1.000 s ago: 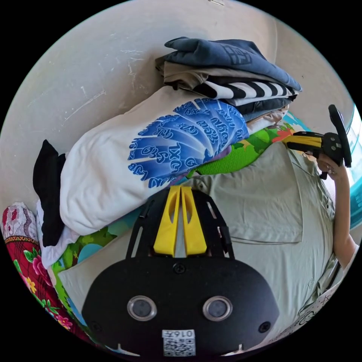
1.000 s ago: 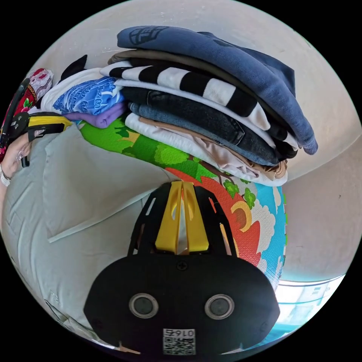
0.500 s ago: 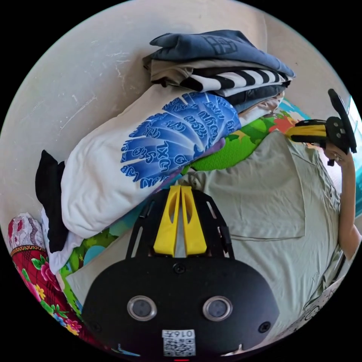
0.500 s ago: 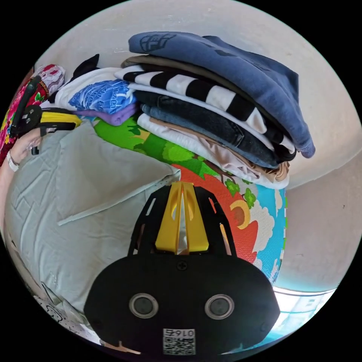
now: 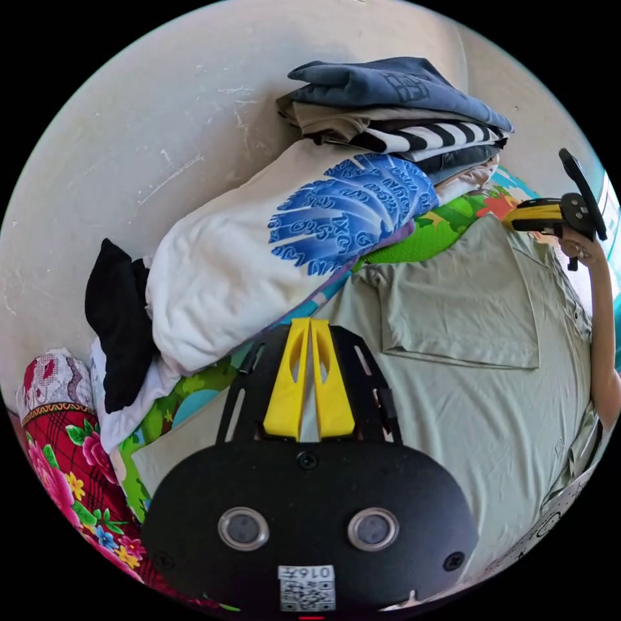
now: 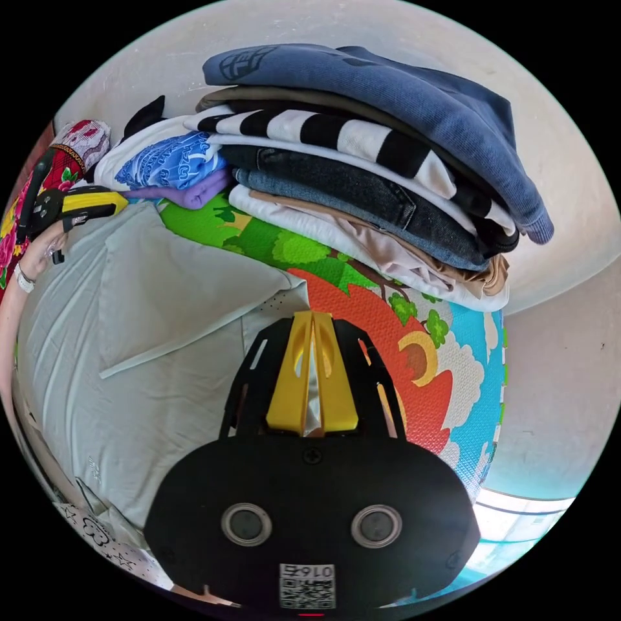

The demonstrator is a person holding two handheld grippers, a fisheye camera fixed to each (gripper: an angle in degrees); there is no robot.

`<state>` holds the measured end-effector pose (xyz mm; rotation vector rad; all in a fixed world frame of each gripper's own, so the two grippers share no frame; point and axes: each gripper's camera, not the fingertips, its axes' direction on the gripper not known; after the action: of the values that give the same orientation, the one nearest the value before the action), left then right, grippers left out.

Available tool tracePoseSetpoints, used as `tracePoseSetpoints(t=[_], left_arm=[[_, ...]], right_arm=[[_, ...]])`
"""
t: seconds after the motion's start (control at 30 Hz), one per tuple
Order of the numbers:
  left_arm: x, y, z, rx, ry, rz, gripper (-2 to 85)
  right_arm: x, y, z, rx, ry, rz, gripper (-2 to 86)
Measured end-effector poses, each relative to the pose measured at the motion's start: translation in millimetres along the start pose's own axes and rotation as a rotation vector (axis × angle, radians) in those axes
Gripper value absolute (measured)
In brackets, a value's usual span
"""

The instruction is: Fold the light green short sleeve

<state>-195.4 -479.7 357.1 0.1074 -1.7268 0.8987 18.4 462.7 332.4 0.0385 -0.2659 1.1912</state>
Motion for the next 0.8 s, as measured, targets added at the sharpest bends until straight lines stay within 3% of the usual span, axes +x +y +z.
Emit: tracePoseSetpoints(t=[0.53, 0.67, 0.8], left_arm=[[-68.3, -1.7, -56.7, 0.018, -0.062, -0.144, -1.0], [-93.5, 8.6, -80.0, -0.015, -0.062, -0.156, -1.0], [-117.9, 17.7, -95.2, -0.022, -0.077, -0.193, -1.0]], right_arm=[[73.3, 0.8, -52.9, -0.004, 0.051, 0.073, -0.4], [102.4, 11.7, -81.6, 0.046, -0.107, 0.086, -0.4], [111.4, 17.4, -97.2, 0.003, -0.121, 0.034, -0.4]])
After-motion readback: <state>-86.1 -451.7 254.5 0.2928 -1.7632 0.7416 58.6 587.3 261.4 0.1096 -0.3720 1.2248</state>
